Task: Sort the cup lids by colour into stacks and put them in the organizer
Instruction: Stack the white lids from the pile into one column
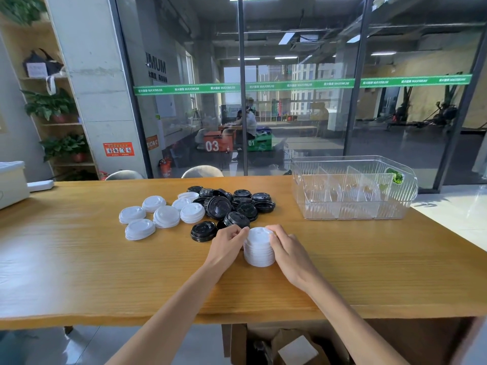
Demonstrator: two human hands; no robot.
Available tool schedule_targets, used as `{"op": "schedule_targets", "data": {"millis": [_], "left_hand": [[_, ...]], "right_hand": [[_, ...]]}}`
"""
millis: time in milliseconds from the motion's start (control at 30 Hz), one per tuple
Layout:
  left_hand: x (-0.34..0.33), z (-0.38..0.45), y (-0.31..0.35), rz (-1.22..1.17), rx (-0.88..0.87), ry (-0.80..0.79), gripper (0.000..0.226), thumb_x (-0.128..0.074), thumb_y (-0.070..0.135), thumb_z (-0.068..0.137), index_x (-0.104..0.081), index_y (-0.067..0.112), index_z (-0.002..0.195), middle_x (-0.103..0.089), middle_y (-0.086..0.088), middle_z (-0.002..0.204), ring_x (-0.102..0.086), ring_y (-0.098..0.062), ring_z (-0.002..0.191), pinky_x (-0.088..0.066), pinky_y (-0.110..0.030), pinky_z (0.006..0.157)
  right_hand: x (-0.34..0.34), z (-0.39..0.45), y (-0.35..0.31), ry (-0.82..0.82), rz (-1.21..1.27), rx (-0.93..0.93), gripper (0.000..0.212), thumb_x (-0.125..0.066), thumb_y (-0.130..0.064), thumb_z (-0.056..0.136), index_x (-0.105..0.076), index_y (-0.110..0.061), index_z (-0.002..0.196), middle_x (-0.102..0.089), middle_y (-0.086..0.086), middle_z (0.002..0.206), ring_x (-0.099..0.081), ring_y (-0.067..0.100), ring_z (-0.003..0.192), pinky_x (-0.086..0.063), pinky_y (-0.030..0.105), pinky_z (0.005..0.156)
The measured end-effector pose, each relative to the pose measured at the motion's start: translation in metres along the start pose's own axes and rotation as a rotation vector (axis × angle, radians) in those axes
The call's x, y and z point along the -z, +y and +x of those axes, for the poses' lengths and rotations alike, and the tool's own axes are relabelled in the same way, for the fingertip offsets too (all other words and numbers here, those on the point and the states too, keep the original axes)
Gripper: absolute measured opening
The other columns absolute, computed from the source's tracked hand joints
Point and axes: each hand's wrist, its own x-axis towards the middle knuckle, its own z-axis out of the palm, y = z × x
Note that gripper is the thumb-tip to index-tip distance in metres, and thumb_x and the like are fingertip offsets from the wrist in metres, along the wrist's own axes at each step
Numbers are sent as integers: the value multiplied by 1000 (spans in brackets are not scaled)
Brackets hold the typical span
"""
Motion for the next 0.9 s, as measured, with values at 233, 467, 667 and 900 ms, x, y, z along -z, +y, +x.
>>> {"op": "schedule_targets", "data": {"millis": [233, 467, 667, 900], "left_hand": [[-3, -1, -2, 27, -26, 18, 38, -59, 38, 107, -61, 12, 79, -50, 1, 68, -44, -14, 66, -34, -33, 66], [-7, -5, -9, 34, -64, 34, 44, -50, 48, 110, -51, 16, 79, -48, 5, 70, -43, -14, 68, -35, -38, 71], [-5, -5, -9, -17, -97, 14, 54, -45, 52, 112, -70, 4, 109, -71, -21, 107, -60, -20, 86, -48, -44, 82], [-1, -4, -14, -137, -59, 85, 36, -49, 49, 112, -79, 28, 111, -80, 8, 103, -74, -8, 96, -58, -38, 92]], "right_hand": [[-2, 1, 2, -18, -7, -20, 37, -24, -46, 115, -51, -42, 138, -53, 2, 84, -56, 19, 87, -43, 40, 77], [2, -3, 3, -91, 58, -84, 49, -24, -67, 108, -46, -49, 147, -57, -6, 121, -48, 13, 124, -42, 39, 99], [6, -5, 4, -83, 159, -67, 80, -44, -90, 88, -37, -46, 155, -54, -15, 130, -45, 2, 129, -37, 31, 101], [7, -5, 5, -42, 72, 0, 61, -57, -79, 92, -55, -44, 141, -55, -25, 124, -45, -5, 124, -43, 28, 100]]}}
